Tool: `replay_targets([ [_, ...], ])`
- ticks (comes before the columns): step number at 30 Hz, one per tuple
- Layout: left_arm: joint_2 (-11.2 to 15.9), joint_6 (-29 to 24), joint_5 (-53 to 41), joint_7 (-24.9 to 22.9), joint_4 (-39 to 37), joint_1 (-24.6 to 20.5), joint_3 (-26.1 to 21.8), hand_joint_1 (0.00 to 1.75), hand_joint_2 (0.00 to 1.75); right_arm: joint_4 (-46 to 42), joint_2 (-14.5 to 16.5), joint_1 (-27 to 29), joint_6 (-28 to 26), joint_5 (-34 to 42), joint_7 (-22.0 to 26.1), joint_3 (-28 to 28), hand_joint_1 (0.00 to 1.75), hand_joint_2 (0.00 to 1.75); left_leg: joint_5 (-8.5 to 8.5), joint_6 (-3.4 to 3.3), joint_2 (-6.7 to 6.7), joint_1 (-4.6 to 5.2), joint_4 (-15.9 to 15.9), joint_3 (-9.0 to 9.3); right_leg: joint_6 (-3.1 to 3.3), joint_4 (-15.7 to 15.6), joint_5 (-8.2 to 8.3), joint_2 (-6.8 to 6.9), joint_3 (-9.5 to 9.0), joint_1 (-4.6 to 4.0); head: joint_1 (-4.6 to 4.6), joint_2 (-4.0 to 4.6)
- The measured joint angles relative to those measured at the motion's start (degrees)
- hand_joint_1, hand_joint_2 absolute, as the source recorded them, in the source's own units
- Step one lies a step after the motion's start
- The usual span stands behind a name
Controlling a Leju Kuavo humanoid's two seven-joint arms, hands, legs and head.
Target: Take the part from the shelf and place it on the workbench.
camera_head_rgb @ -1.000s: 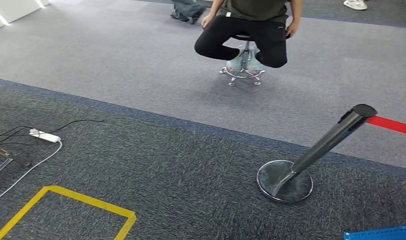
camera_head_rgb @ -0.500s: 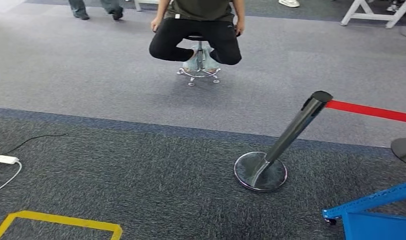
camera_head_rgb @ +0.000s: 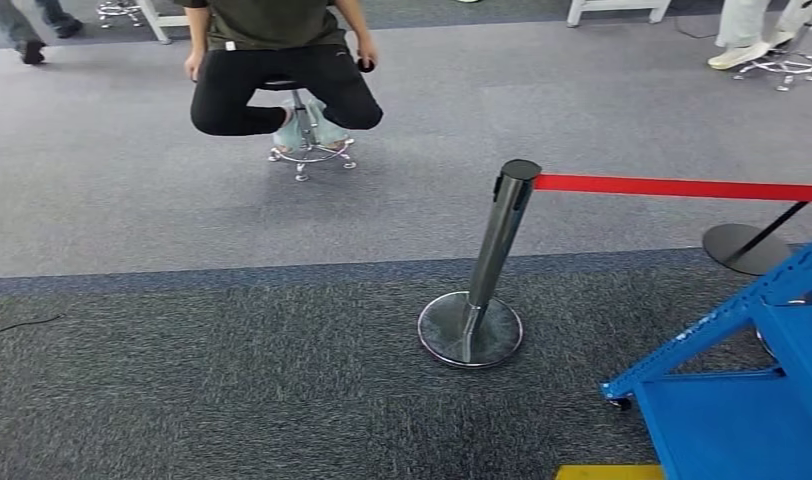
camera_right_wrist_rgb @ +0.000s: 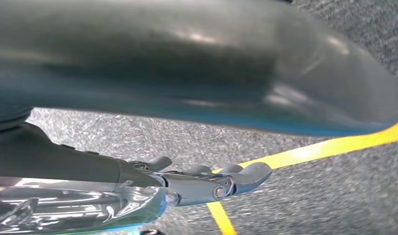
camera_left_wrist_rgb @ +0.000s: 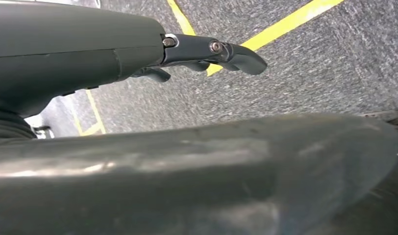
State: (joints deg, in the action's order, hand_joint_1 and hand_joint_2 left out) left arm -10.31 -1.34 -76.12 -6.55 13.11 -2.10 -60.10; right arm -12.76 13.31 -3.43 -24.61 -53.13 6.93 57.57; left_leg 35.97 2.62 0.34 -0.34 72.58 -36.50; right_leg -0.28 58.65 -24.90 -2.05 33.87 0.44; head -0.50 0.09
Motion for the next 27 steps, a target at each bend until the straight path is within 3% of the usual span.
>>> replay_targets([
  [1,0.01,-0.01,0.02,-0.10,0.00,0.09,-0.12,0.00,0.00,0.00,-0.01,0.04,-0.11,-0.01,-0.09,0.00,0.00,0.00,-0.43,-0.12,-0.11,0.00,1.20,-0.92,0.00,0.00,0.04,-0.98,0.02,-0.03,0.01,0.00],
  [2,0.01,-0.01,0.03,-0.18,0.00,0.12,-0.20,0.00,0.00,0.00,-0.01,0.08,-0.30,0.01,-0.25,0.00,0.00,0.00,-2.04,-0.29,-0.24,0.00,-0.04,-0.68,-0.05,0.00,0.10,-1.94,0.01,-0.03,0.00,0.00],
  [3,0.02,0.02,0.03,-0.23,0.00,0.11,-0.26,0.00,0.00,0.00,-0.01,0.11,-0.54,0.02,-0.47,0.00,0.00,0.00,-4.38,-0.49,-0.72,0.00,-3.21,0.55,-0.15,0.00,0.18,-2.87,-0.01,0.00,-0.01,0.00],
  [5,0.08,-0.28,0.05,0.00,0.00,0.03,-0.36,0.00,0.00,0.00,0.01,0.03,-0.90,0.15,-1.18,0.00,0.00,0.00,-8.28,-0.88,-3.25,-0.11,-11.37,3.95,-0.56,0.15,0.34,-4.59,0.16,0.02,-0.05,0.00],
  [7,0.15,-2.09,0.28,1.63,0.00,-0.04,-0.52,0.00,0.00,0.00,0.01,-0.01,-0.68,0.61,-2.08,0.07,0.00,0.00,-9.36,-1.07,-4.88,-0.10,-15.62,5.65,-1.22,0.16,0.54,-6.01,0.58,0.04,-0.10,0.00],
  [9,0.15,-4.92,0.55,4.52,0.00,-0.17,-0.66,0.00,0.00,0.00,0.01,0.26,-0.17,1.27,-2.82,0.38,0.00,0.00,-9.50,-1.49,-3.91,-0.01,-16.13,5.77,-1.95,-0.10,0.80,-6.90,1.09,0.17,-0.10,0.00],
  [11,0.13,-6.36,0.63,6.84,0.00,-0.34,-0.71,0.00,0.00,0.00,0.01,0.52,0.15,1.69,-3.10,0.83,0.00,0.00,-9.85,-2.29,-2.55,-0.05,-16.52,5.92,-2.37,1.58,-0.41,-4.29,2.11,0.07,0.10,0.00],
  [13,0.10,-6.47,0.65,7.88,0.00,-0.27,-0.76,0.00,0.00,0.00,0.01,0.42,0.31,1.83,-3.13,1.13,0.00,0.00,-9.91,-2.83,-0.85,0.05,-16.71,6.01,-2.61,7.83,-4.15,-0.13,4.94,-0.11,0.36,0.00],
  [15,0.08,-6.47,0.68,8.17,0.00,-0.05,-0.93,0.00,0.00,0.00,0.01,0.36,0.41,1.86,-3.11,1.28,0.00,0.00,-9.77,-2.96,1.07,0.19,-16.70,6.06,-2.92,15.03,-7.41,1.34,8.21,-0.04,0.43,0.00],
  [16,0.07,-6.48,0.70,8.21,0.00,-0.01,-1.04,0.00,0.00,0.00,0.01,0.43,0.43,1.88,-3.11,1.32,0.00,0.00,-9.70,-2.94,1.99,0.21,-16.69,6.09,-3.05,16.41,-7.62,1.55,8.70,0.02,0.44,0.00],
  [17,0.06,-6.48,0.71,8.25,0.00,-0.02,-1.14,0.00,0.00,0.00,0.01,0.52,0.43,1.90,-3.11,1.36,0.00,0.00,-9.60,-2.85,2.83,0.20,-16.69,6.18,-3.14,15.32,-6.69,1.77,7.93,0.07,0.44,0.00],
  [18,0.04,-6.48,0.71,8.31,0.00,-0.05,-1.20,0.00,0.00,0.00,0.01,0.58,0.43,1.92,-3.11,1.39,0.00,0.00,-9.47,-2.69,3.60,0.18,-16.68,6.34,-3.20,12.08,-5.01,2.28,6.01,0.12,0.44,0.00],
  [20,0.03,-6.49,0.70,8.41,0.00,-0.10,-1.28,0.00,0.00,0.00,0.04,0.52,0.46,1.92,-3.10,1.45,0.00,0.00,-9.02,-2.13,4.90,0.38,-16.56,6.81,-3.08,3.96,-1.89,4.99,1.27,0.14,0.44,0.00],
  [22,0.05,-6.39,0.57,8.46,0.00,-0.13,-1.34,0.00,0.00,0.01,0.09,0.38,0.55,1.89,-2.97,1.50,0.00,0.00,-8.62,-1.52,5.88,0.69,-16.44,7.29,-2.47,0.48,-0.89,6.55,-0.81,0.08,0.27,0.00],
  [24,0.03,-6.13,0.33,8.42,0.00,-0.23,-1.37,0.00,0.00,0.01,0.11,0.37,0.60,1.79,-2.67,1.58,0.00,0.00,-8.47,-0.99,6.90,0.67,-16.50,7.63,-1.67,0.61,-0.82,5.33,-0.55,-0.06,0.09,0.00],
  [25,-0.01,-6.00,0.20,8.26,0.00,-0.31,-1.37,0.00,0.00,0.01,0.11,0.39,0.61,1.72,-2.46,1.61,0.00,0.00,-8.18,-0.63,6.68,0.51,-16.34,7.70,-1.31,0.53,-0.73,4.61,-0.45,-0.05,0.03,0.00],
  [27,-0.09,-5.90,-0.01,7.87,0.00,-0.41,-1.37,0.00,0.00,0.00,0.10,0.33,0.61,1.62,-2.19,1.65,0.00,0.00,-5.98,0.01,4.00,0.25,-13.45,6.46,-0.60,0.31,-0.42,3.19,-0.38,0.11,-0.19,0.00],
])
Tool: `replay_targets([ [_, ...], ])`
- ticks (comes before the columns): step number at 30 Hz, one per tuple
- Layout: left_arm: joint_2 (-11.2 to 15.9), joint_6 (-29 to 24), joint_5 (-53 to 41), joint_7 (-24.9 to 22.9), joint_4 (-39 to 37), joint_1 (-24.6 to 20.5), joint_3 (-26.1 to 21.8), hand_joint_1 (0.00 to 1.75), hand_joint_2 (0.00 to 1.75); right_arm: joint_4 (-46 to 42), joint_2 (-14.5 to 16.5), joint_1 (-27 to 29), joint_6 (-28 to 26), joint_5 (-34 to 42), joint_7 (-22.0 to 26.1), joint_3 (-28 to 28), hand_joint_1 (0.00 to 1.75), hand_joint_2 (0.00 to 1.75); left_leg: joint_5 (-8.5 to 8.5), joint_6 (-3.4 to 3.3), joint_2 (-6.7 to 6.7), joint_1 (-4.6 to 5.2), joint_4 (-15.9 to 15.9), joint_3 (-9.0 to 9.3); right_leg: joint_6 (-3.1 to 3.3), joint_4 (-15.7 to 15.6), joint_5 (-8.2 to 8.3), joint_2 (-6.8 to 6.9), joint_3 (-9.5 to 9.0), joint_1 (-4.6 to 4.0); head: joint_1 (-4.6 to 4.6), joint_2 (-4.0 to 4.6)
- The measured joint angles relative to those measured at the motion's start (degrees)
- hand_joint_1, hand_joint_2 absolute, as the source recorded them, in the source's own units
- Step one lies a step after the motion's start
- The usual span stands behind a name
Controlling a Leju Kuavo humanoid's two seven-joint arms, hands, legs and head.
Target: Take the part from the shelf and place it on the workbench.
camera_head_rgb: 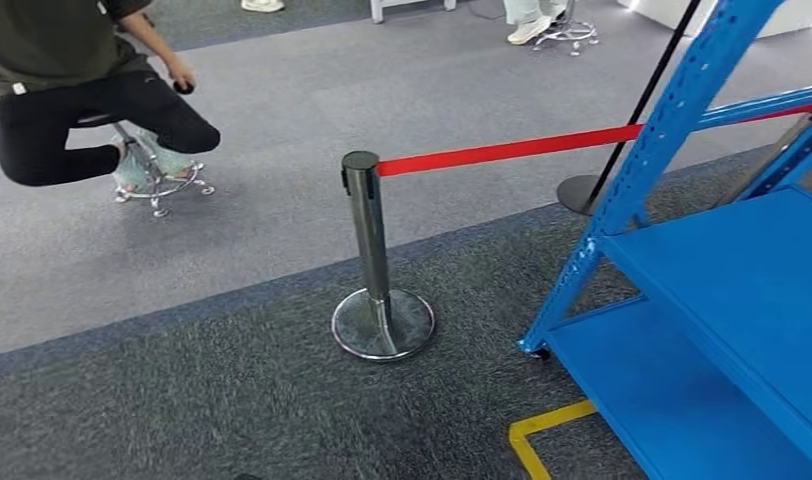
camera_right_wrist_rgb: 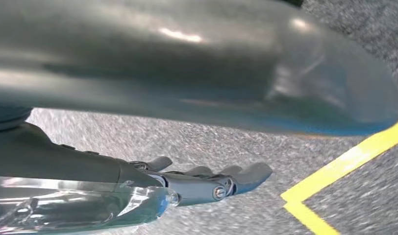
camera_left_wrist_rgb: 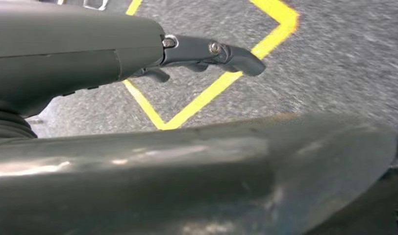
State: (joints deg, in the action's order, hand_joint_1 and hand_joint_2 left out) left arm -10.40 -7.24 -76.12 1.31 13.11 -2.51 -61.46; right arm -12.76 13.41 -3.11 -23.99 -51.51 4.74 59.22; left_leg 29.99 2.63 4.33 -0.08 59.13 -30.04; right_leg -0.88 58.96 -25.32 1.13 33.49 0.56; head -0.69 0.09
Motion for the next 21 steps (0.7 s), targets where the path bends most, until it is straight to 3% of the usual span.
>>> replay_targets([
  [2,-0.07,0.03,-0.09,-0.32,0.00,0.04,0.00,0.00,0.00,0.00,-0.01,-0.15,0.04,-0.05,0.08,0.01,0.00,0.00,3.49,0.24,-3.08,-0.08,6.37,-3.11,0.43,-0.08,0.23,-1.25,0.20,0.07,-0.21,0.00],
  [4,-0.09,0.03,-0.12,-0.44,0.00,0.12,0.00,0.00,0.00,0.00,-0.01,-0.24,0.08,-0.06,0.09,0.01,0.00,0.00,5.15,0.26,-3.67,-0.08,10.04,-4.95,0.56,-0.08,0.30,-1.86,0.32,0.06,-0.25,0.00],
  [6,-0.09,0.03,-0.12,-0.45,0.00,0.13,0.00,0.00,0.00,0.00,-0.01,-0.25,0.08,-0.06,0.09,0.01,0.00,0.00,5.28,0.26,-3.70,-0.08,10.38,-5.15,0.57,-0.08,0.31,-1.93,0.34,0.05,-0.24,0.00],
  [7,-0.11,0.07,-0.08,-0.82,0.00,0.18,-0.02,0.00,0.00,0.00,-0.01,-0.23,0.12,-0.20,0.13,0.01,0.00,0.00,3.07,0.11,-4.56,-0.16,8.14,-4.49,0.43,-0.08,0.40,-3.36,0.34,0.10,-0.25,0.00],
  [10,-0.32,-0.04,0.06,-2.09,0.00,0.21,-0.16,0.00,0.00,0.00,-0.01,-0.35,0.25,-0.77,0.20,0.01,0.00,0.00,-3.43,-0.54,-9.03,-0.60,-1.35,-1.48,-0.59,0.07,0.76,-8.69,0.83,0.07,-0.30,0.00],
  [11,-0.39,-0.13,0.09,-2.20,0.00,0.14,-0.20,0.00,0.00,0.00,-0.01,-0.36,0.27,-0.84,0.18,0.01,0.00,0.00,-3.34,-0.73,-9.40,-0.60,-2.20,-1.19,-0.99,-0.04,0.90,-9.36,1.12,0.10,-0.32,0.00],
  [12,-0.44,-0.18,0.10,-2.29,0.00,0.08,-0.21,0.00,0.00,0.00,-0.01,-0.28,0.30,-0.88,0.16,0.01,0.00,0.00,-3.37,-1.00,-8.79,-0.61,-2.40,-1.17,-1.40,-0.27,1.07,-10.02,1.40,0.24,-0.32,0.00],
  [13,-0.49,-0.17,0.08,-2.35,0.00,0.00,-0.22,0.00,0.00,0.00,-0.01,-0.13,0.31,-0.91,0.13,0.01,0.00,0.00,-3.53,-1.40,-8.07,-0.59,-2.58,-1.15,-1.72,-0.28,1.11,-10.01,1.61,0.31,-0.31,0.00],
  [15,-0.52,-0.64,-0.07,-2.52,0.00,-0.03,-0.22,0.00,0.00,0.00,-0.01,0.05,0.24,-0.96,-0.05,0.01,0.00,0.00,-3.84,-2.23,-6.53,-0.63,-2.89,-1.06,-2.12,2.10,-0.60,-7.22,2.88,0.11,0.14,0.00],
  [17,-0.43,-2.20,0.61,-2.90,0.00,0.13,-0.45,0.00,0.00,0.00,-0.01,-0.05,0.13,-1.14,-0.29,0.01,0.00,0.00,-3.83,-2.68,-4.79,-0.40,-2.96,-1.02,-2.29,9.15,-4.74,-3.17,6.08,-0.11,0.62,0.00],
  [19,-0.11,-3.11,2.10,-2.87,0.00,0.31,-1.28,0.00,0.00,0.00,-0.01,-0.08,0.05,-1.38,-0.40,0.02,0.00,0.00,-3.70,-2.81,-2.81,-0.17,-2.95,-0.99,-2.43,15.79,-7.52,-1.75,8.98,-0.07,0.71,0.00],
  [20,0.08,-3.07,2.65,-2.53,0.00,0.32,-1.75,0.00,0.00,0.00,-0.01,0.00,-0.03,-1.46,-0.41,0.03,0.00,0.00,-3.63,-2.80,-1.90,-0.13,-2.94,-0.95,-2.46,16.33,-7.30,-1.52,9.02,-0.06,0.71,0.00],
  [21,0.22,-2.88,2.91,-2.09,0.00,0.28,-2.12,0.00,0.00,0.00,-0.01,0.09,-0.15,-1.52,-0.41,0.05,0.00,0.00,-3.55,-2.74,-1.11,-0.11,-2.93,-0.86,-2.46,14.46,-6.06,-1.23,7.79,-0.06,0.72,0.00],
])
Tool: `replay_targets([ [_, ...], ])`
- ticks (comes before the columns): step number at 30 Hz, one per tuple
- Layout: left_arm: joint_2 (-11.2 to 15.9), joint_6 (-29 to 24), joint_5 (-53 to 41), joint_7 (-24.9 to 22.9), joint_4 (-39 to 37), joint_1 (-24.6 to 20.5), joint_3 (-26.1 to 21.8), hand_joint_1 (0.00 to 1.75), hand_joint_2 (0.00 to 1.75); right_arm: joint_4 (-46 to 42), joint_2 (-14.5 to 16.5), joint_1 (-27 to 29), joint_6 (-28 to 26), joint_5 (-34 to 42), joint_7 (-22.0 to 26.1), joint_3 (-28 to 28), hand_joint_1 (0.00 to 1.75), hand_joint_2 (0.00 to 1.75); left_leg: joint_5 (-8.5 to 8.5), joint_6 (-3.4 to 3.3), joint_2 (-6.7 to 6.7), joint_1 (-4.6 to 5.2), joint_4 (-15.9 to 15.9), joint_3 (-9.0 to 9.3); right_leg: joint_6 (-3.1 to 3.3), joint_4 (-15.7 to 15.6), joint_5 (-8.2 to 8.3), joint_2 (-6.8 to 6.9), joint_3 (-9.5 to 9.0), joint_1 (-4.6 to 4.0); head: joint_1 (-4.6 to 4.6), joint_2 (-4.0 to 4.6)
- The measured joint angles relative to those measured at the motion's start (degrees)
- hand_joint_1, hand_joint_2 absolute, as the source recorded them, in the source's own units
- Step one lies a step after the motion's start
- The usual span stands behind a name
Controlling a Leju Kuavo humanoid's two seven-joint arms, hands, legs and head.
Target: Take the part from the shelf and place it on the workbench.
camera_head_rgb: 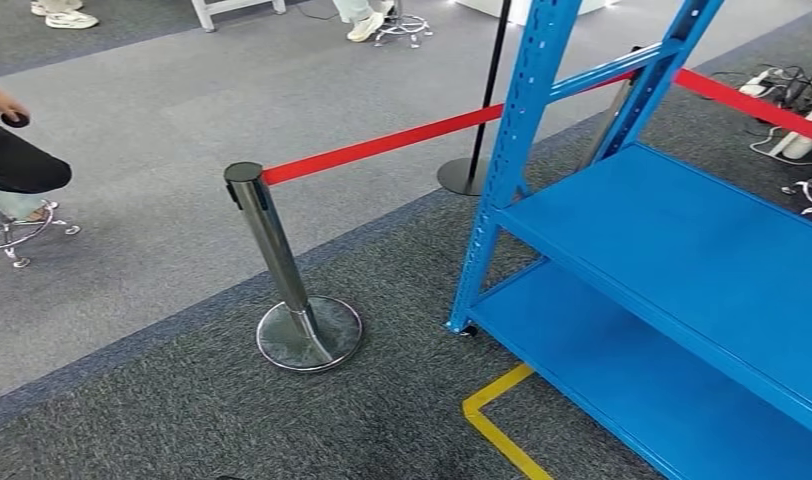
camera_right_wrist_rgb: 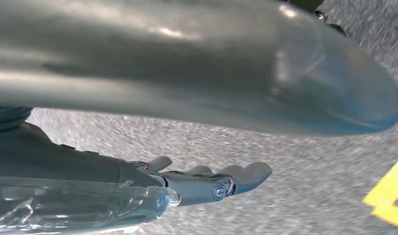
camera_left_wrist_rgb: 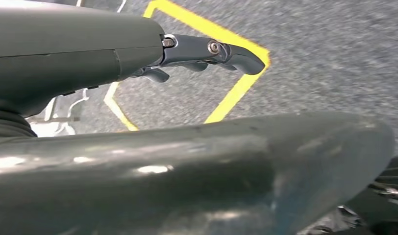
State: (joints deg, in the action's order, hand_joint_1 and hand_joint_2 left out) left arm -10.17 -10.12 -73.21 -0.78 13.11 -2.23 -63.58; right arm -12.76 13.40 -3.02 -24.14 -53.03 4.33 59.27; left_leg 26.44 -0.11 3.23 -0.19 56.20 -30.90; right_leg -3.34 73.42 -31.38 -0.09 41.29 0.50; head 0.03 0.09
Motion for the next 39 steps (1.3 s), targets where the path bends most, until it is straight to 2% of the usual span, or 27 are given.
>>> replay_targets([
  [1,0.08,0.16,0.09,0.44,0.00,-0.07,-0.27,0.00,0.00,0.00,0.00,0.04,-0.13,-0.04,0.00,0.03,0.00,0.00,0.12,0.15,0.70,0.00,0.01,0.18,0.04,-3.81,1.82,0.76,-2.28,-0.01,0.01,0.00],
  [2,0.12,0.34,0.15,0.76,0.00,-0.14,-0.51,0.00,0.00,0.00,0.00,0.01,-0.23,-0.10,0.02,0.06,0.00,0.00,0.31,0.39,1.31,0.13,0.06,0.41,0.17,-8.09,3.38,2.20,-4.76,-0.07,0.04,0.00],
  [4,0.19,0.97,0.15,1.01,0.00,-0.21,-0.94,0.00,0.00,0.00,0.00,-0.17,-0.28,-0.19,0.08,0.10,0.00,0.00,0.72,0.99,2.38,0.44,0.21,0.89,0.75,-13.59,5.18,4.07,-8.04,-0.16,-0.09,0.00],
  [5,0.23,1.31,0.09,0.94,0.00,-0.28,-1.06,0.00,0.00,0.00,0.00,-0.20,-0.27,-0.23,0.12,0.11,0.00,0.00,0.84,1.27,2.90,0.56,0.25,1.08,1.09,-14.26,5.31,4.19,-8.37,-0.25,-0.19,0.00],
  [7,0.27,1.80,-0.04,0.56,0.00,-0.58,-1.15,0.00,0.00,0.00,0.00,-0.14,-0.24,-0.26,0.14,0.12,0.00,0.00,1.01,1.92,3.61,0.40,0.20,1.39,1.85,-14.30,5.56,2.71,-8.09,-0.24,-0.36,0.00],
  [9,0.27,2.10,-0.16,0.23,0.00,-0.77,-1.20,0.00,0.00,0.00,-0.01,-0.17,-0.22,-0.31,0.14,0.13,0.00,0.00,2.61,2.67,1.39,0.12,1.98,0.77,2.58,-14.54,5.91,1.35,-7.98,-0.01,-0.49,0.00],
  [11,0.27,2.25,-0.23,0.09,0.00,-0.72,-1.28,0.00,0.00,0.00,-0.01,-0.33,-0.19,-0.36,0.14,0.14,0.00,0.00,6.24,3.10,-1.77,-0.02,8.23,-2.09,3.03,-14.64,6.19,-0.05,-7.89,0.18,-0.70,0.00],
  [13,0.27,2.44,-0.33,-0.13,0.00,-0.58,-1.35,0.00,0.00,0.00,0.00,-0.38,-0.14,-0.40,0.15,0.14,0.00,0.00,8.93,3.17,-2.68,-0.03,15.44,-5.81,3.16,-14.63,6.31,-1.65,-7.68,0.19,-0.80,0.00],
  [14,0.28,2.54,-0.39,-0.35,0.00,-0.54,-1.36,0.00,0.00,0.00,0.00,-0.34,-0.15,-0.43,0.15,0.14,0.00,0.00,8.75,3.12,-2.81,-0.04,16.84,-6.73,3.13,-14.63,6.36,-2.51,-7.65,0.19,-0.81,0.00],
  [15,0.29,2.62,-0.44,-0.61,0.00,-0.52,-1.36,0.00,0.00,0.00,0.00,-0.30,-0.20,-0.49,0.16,0.15,0.00,0.00,7.37,3.02,-2.99,-0.07,16.01,-6.60,3.04,-14.63,6.43,-3.46,-7.65,0.21,-0.81,0.00],
  [16,0.30,2.67,-0.46,-0.82,0.00,-0.52,-1.38,0.00,0.00,0.00,0.00,-0.28,-0.29,-0.57,0.16,0.15,0.00,0.00,5.17,2.91,-3.41,-0.13,13.06,-5.39,2.89,-14.62,6.51,-4.39,-7.66,0.27,-0.81,0.00],
  [18,0.31,2.70,-0.44,-1.04,0.00,-0.54,-1.44,0.00,0.00,0.00,0.00,-0.37,-0.62,-0.79,0.15,0.15,0.00,0.00,1.28,2.69,-6.40,-0.53,4.98,-1.89,2.40,-14.52,6.70,-6.15,-7.47,0.33,-0.87,0.00],
  [20,0.30,2.74,-0.43,-1.07,0.00,-0.57,-1.50,0.00,0.00,0.00,0.00,-0.49,-1.04,-1.09,-0.25,0.14,0.00,0.00,0.32,2.29,-8.73,-0.77,0.83,-0.19,1.67,-14.59,6.99,-7.60,-6.96,0.36,-0.93,0.00],
  [22,0.28,2.74,-0.52,-1.03,0.00,-0.65,-1.54,0.00,0.00,0.00,0.00,-0.33,-1.41,-1.40,-1.62,0.14,0.00,0.00,0.27,1.53,-7.79,-0.66,0.38,-0.12,0.81,-15.02,7.40,-8.81,-6.38,0.53,-0.92,0.00],
  [23,0.27,2.74,-0.62,-0.98,0.00,-0.74,-1.55,0.00,0.00,0.00,0.00,-0.18,-1.49,-1.51,-2.53,0.15,0.00,0.00,0.11,1.04,-7.04,-0.66,0.23,-0.08,0.52,-14.84,7.24,-8.06,-6.09,0.51,-0.84,0.00],
  [24,0.26,2.79,-0.79,-0.91,0.00,-0.77,-1.56,0.00,0.00,0.00,0.00,-0.08,-1.38,-1.57,-3.49,0.15,0.00,0.00,-0.04,0.56,-6.22,-0.66,0.07,-0.04,0.30,-13.78,6.45,-6.50,-5.46,0.42,-0.59,0.00],
  [26,0.25,2.94,-1.14,-0.76,0.00,-0.67,-1.56,0.00,0.00,0.00,0.00,-0.14,-0.48,-1.59,-5.10,0.16,0.00,0.00,-0.10,-0.10,-4.46,-0.50,-0.11,-0.01,0.09,-8.04,2.91,-2.27,-2.85,0.19,-0.08,0.00],
  [28,0.31,3.29,-1.61,-0.55,0.00,-0.44,-1.55,0.00,0.00,0.10,0.00,-0.24,2.41,-1.38,-7.11,0.17,0.00,0.00,0.00,-0.30,-2.43,-0.21,-0.08,-0.01,-0.10,-0.45,-0.67,-0.63,0.55,0.19,0.09,0.00],
  [29,0.36,3.52,-1.96,-0.31,0.00,-0.40,-1.49,0.00,0.00,0.19,-0.01,-0.20,5.08,-1.26,-8.52,0.20,0.00,0.00,0.04,-0.33,-1.45,-0.12,-0.07,0.02,-0.14,1.38,-1.13,-0.43,1.19,0.18,0.09,0.00],
  [30,0.41,3.74,-2.36,0.02,0.00,-0.44,-1.38,0.00,0.00,0.28,-0.01,-0.12,8.23,-1.19,-10.02,0.25,0.00,0.00,0.10,-0.30,-0.58,-0.06,-0.05,0.09,-0.13,0.96,-0.50,-0.27,0.64,0.17,0.09,0.00],
  [31,0.44,3.88,-2.71,0.40,0.00,-0.51,-1.24,0.00,0.00,0.34,0.02,-0.07,10.88,-1.21,-11.24,0.30,0.00,0.00,0.17,-0.21,0.18,-0.04,-0.05,0.23,-0.05,-1.81,1.02,0.10,-1.13,0.15,0.10,0.00],
  [33,0.47,3.90,-3.02,1.01,0.00,-0.65,-0.98,0.00,0.00,0.39,0.20,-0.17,13.22,-1.38,-12.30,0.37,0.00,0.00,0.52,0.25,1.47,0.19,0.04,0.68,0.34,-9.98,4.18,2.70,-6.06,0.03,0.09,0.00],
  [34,0.49,3.86,-3.04,1.19,0.00,-0.68,-0.92,0.00,0.00,0.43,0.33,-0.30,13.26,-1.41,-12.34,0.39,0.00,0.00,0.69,0.55,2.02,0.35,0.10,0.89,0.65,-12.83,5.05,3.77,-7.76,-0.04,-0.02,0.00],
  [35,0.54,3.82,-3.05,1.30,0.00,-0.72,-0.87,0.00,0.00,0.46,0.44,-0.42,13.30,-1.40,-12.37,0.42,0.00,0.00,0.81,0.87,2.55,0.49,0.13,1.09,0.98,-14.31,5.37,4.45,-8.56,-0.16,-0.14,0.00],
  [37,0.62,3.79,-3.08,1.38,0.00,-0.83,-0.83,0.00,0.00,0.50,0.55,-0.50,13.26,-1.40,-12.39,0.51,0.00,0.00,0.88,1.49,3.59,0.45,0.00,1.43,1.72,-14.55,5.44,3.37,-8.31,-0.33,-0.31,0.00],
  [38,0.66,3.79,-3.12,1.39,0.00,-0.90,-0.81,0.00,0.00,0.50,0.58,-0.50,13.13,-1.41,-12.39,0.55,0.00,0.00,1.10,1.91,3.32,0.32,0.07,1.56,2.07,-14.66,5.58,2.70,-8.24,-0.28,-0.33,0.00],
  [39,0.68,3.79,-3.16,1.39,0.00,-0.94,-0.80,0.00,0.00,0.50,0.61,-0.51,12.93,-1.43,-12.37,0.59,0.00,0.00,1.85,2.32,2.18,0.19,0.81,1.33,2.46,-14.81,5.78,2.03,-8.24,-0.15,-0.47,0.00],
])
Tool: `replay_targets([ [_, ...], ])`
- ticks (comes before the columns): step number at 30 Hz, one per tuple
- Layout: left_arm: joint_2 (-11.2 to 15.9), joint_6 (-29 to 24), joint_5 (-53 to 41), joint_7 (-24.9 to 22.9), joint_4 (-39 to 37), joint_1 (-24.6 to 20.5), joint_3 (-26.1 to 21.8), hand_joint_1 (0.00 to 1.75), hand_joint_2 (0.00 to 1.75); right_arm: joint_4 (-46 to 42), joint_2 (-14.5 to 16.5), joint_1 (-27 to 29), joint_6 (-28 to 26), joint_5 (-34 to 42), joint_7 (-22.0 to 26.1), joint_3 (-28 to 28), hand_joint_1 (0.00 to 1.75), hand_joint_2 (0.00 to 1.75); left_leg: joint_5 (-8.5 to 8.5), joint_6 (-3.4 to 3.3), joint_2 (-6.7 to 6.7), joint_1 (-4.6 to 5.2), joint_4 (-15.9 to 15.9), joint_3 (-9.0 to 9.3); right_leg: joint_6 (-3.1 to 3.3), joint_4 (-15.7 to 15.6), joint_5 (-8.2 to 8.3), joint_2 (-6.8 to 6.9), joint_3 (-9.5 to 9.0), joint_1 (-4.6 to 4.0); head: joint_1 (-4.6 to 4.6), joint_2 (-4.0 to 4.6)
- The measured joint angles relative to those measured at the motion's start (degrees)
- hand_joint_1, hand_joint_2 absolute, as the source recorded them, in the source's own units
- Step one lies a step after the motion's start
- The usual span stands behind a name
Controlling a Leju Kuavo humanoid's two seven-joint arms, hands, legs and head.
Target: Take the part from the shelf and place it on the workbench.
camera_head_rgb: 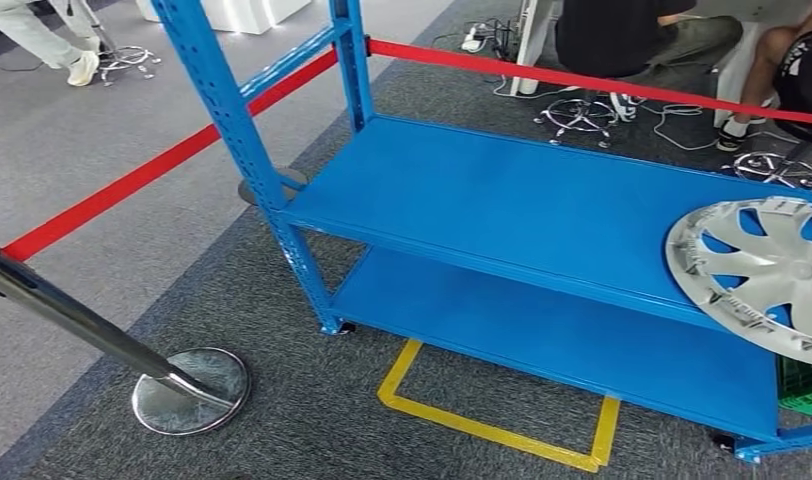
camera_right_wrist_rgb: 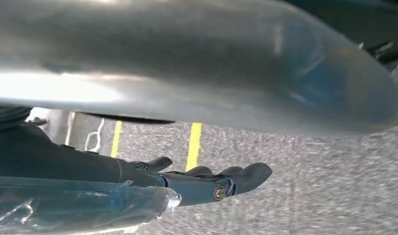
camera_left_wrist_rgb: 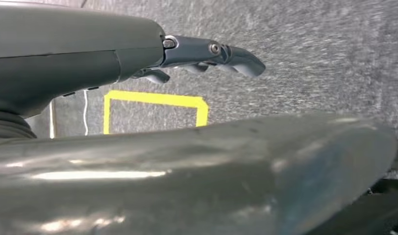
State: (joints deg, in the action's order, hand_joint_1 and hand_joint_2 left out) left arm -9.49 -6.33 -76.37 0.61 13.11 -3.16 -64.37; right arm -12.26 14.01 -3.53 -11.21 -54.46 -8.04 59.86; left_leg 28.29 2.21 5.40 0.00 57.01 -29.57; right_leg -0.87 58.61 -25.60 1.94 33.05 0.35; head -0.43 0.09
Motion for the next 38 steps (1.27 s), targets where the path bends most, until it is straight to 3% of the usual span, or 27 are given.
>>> replay_targets([
  [2,0.04,0.07,-0.05,-0.07,0.00,0.04,0.02,0.00,0.00,0.00,0.08,-0.11,-0.46,-0.08,0.13,0.05,0.00,0.00,3.26,0.66,-3.34,-0.20,5.02,-2.22,0.58,-0.20,0.40,-1.44,0.02,0.32,-0.36,0.00],
  [4,0.07,0.15,-0.05,-0.23,0.00,0.22,0.01,0.00,0.00,0.00,0.11,-0.19,-0.76,-0.14,0.26,0.10,0.00,0.00,6.73,0.86,-4.85,-0.27,12.64,-5.97,0.78,-0.19,0.57,-3.06,0.30,0.37,-0.54,0.00],
  [5,0.07,0.21,-0.05,-0.34,0.00,0.30,0.01,0.00,0.00,0.00,0.11,-0.17,-0.88,-0.16,0.29,0.13,0.00,0.00,7.16,0.87,-4.99,-0.29,14.96,-7.23,0.76,-0.19,0.63,-3.95,0.38,0.37,-0.56,0.00],
  [6,0.09,0.28,-0.05,-0.49,0.00,0.35,0.01,0.00,0.00,0.00,0.11,-0.13,-1.02,-0.18,0.31,0.14,0.00,0.00,6.34,0.85,-5.11,-0.33,15.20,-7.56,0.69,-0.18,0.71,-4.88,0.42,0.39,-0.55,0.00],
  [8,0.13,0.42,-0.04,-0.78,0.00,0.36,0.01,0.00,0.00,0.00,0.11,-0.14,-1.26,-0.26,0.37,0.17,0.00,0.00,2.14,0.79,-6.03,-0.57,9.67,-5.28,0.38,-0.16,0.88,-6.71,0.44,0.51,-0.56,0.00],
  [9,0.14,0.44,-0.04,-0.88,0.00,0.35,0.00,0.00,0.00,0.00,0.11,-0.21,-1.32,-0.32,0.40,0.18,0.00,0.00,0.23,0.76,-7.50,-0.80,5.69,-3.52,0.11,-0.09,0.97,-7.55,0.52,0.51,-0.58,0.00],
  [11,0.14,0.32,-0.05,-0.89,0.00,0.29,-0.01,0.00,0.00,0.00,0.12,-0.34,-1.45,-0.44,0.49,0.20,0.00,0.00,-1.35,0.38,-9.96,-1.15,0.41,-1.24,-0.59,0.00,1.20,-8.96,0.96,0.49,-0.65,0.00],
  [12,0.14,0.21,-0.05,-0.80,0.00,0.23,-0.02,0.00,0.00,0.00,0.11,-0.32,-1.57,-0.49,0.52,0.23,0.00,0.00,-1.25,-0.01,-10.44,-1.14,-0.35,-0.97,-1.02,-0.10,1.39,-9.58,1.22,0.52,-0.68,0.00],
  [13,0.15,0.10,-0.05,-0.68,0.00,0.18,-0.02,0.00,0.44,0.00,0.11,-0.24,-1.78,-0.46,0.60,0.28,0.00,0.00,-1.27,-0.50,-9.94,-1.09,-0.53,-0.95,-1.45,-0.33,1.60,-10.21,1.50,0.63,-0.69,0.00],
  [14,0.16,0.03,0.04,-0.52,0.00,0.11,-0.04,0.00,0.87,0.00,0.12,-0.13,-2.22,-0.02,0.93,0.40,0.00,0.00,-1.43,-1.01,-9.31,-1.04,-0.63,-0.91,-1.80,-0.44,1.70,-10.03,1.69,0.72,-0.68,0.00],
  [16,0.12,0.64,1.46,-0.01,0.00,0.07,-0.39,0.00,1.75,0.00,0.19,-0.20,-2.59,3.78,2.00,1.46,0.00,0.00,-1.70,-1.97,-8.03,-1.03,-0.94,-0.81,-2.24,1.60,0.20,-7.01,2.82,0.61,-0.37,0.00],
  [18,0.05,2.47,5.07,0.93,0.00,0.14,-1.77,0.00,1.75,0.00,0.29,-0.59,-1.01,11.17,3.19,4.48,0.00,0.00,-1.69,-2.48,-6.74,-0.79,-1.02,-0.80,-2.45,8.43,-3.76,-3.30,5.81,0.43,0.01,0.00],
  [20,-0.08,4.29,8.87,2.13,0.00,0.30,-3.99,0.00,1.75,0.00,0.54,-0.85,0.82,17.42,4.27,8.46,0.00,0.00,-1.65,-2.58,-5.52,-0.54,-1.00,-0.80,-2.59,15.43,-6.76,-2.41,8.76,0.42,0.06,0.00],
  [21,-0.20,4.84,10.30,2.70,0.00,0.31,-5.13,0.00,1.75,0.00,0.72,-0.88,1.13,19.41,4.79,10.30,0.00,0.00,-1.64,-2.58,-5.08,-0.47,-0.99,-0.78,-2.59,16.32,-6.75,-2.36,8.88,0.40,0.06,0.00],
  [22,-0.37,5.17,11.35,3.16,0.00,0.28,-6.15,0.00,1.75,0.00,0.91,-0.89,1.11,20.72,5.17,11.87,0.00,0.00,-1.62,-2.55,-4.80,-0.43,-0.98,-0.72,-2.52,14.68,-5.64,-2.34,7.70,0.37,0.05,0.00],
  [24,-0.73,5.50,12.63,3.70,0.00,0.14,-7.97,0.00,1.75,0.00,1.22,-0.99,0.96,22.00,5.45,14.52,0.00,0.00,-1.53,-2.35,-4.59,-0.39,-0.95,-0.51,-2.21,6.72,-2.45,-2.05,2.96,0.30,0.13,0.00],
  [26,-0.92,5.56,12.96,3.82,0.00,0.10,-9.23,0.00,1.75,0.00,1.57,-1.24,0.67,21.96,5.33,16.20,0.00,0.00,-1.29,-2.03,-4.56,-0.12,-0.70,-0.44,-1.71,0.89,-0.80,-1.79,-0.45,0.28,0.14,0.00],
  [30,-0.96,5.78,13.02,3.22,0.00,0.09,-10.63,0.00,1.75,0.00,2.09,-1.51,0.59,21.61,4.77,17.72,0.00,0.00,-1.58,-3.04,-4.54,0.10,-0.69,-0.53,-1.16,-0.05,-0.47,-1.93,-0.86,0.09,0.07,0.00],
  [32,-0.99,6.43,13.18,2.44,0.00,0.05,-11.20,0.00,1.75,0.00,2.17,-1.58,0.95,21.94,4.69,18.22,0.00,0.00,-1.78,-2.77,-4.54,0.00,-1.03,-0.53,-0.81,-0.05,-0.46,-1.95,-0.73,-0.09,0.07,0.00],
  [35,-1.09,7.00,12.91,1.32,0.00,0.05,-11.66,0.00,1.75,0.00,2.26,-1.69,1.31,22.77,4.99,19.11,0.00,0.00,-2.06,-1.72,-4.54,-0.15,-1.41,-0.55,-0.42,-0.01,-0.38,-1.94,-0.51,-0.26,0.09,0.00],
  [37,-1.20,6.83,12.65,0.73,0.00,0.05,-11.71,0.00,1.75,-0.01,2.27,-1.71,1.38,23.10,5.31,19.51,0.00,0.87,-2.18,-0.99,-4.54,-0.27,-1.52,-0.62,-0.25,0.02,-0.30,-1.94,-0.38,-0.34,0.10,0.00],
  [38,-1.23,6.76,12.60,0.58,0.00,0.05,-11.72,0.00,1.75,-0.01,2.27,-1.71,1.41,23.16,5.40,19.60,0.00,1.16,-2.20,-0.84,-4.54,-0.29,-1.53,-0.65,-0.22,0.03,-0.28,-1.94,-0.35,-0.35,0.11,0.00],
])
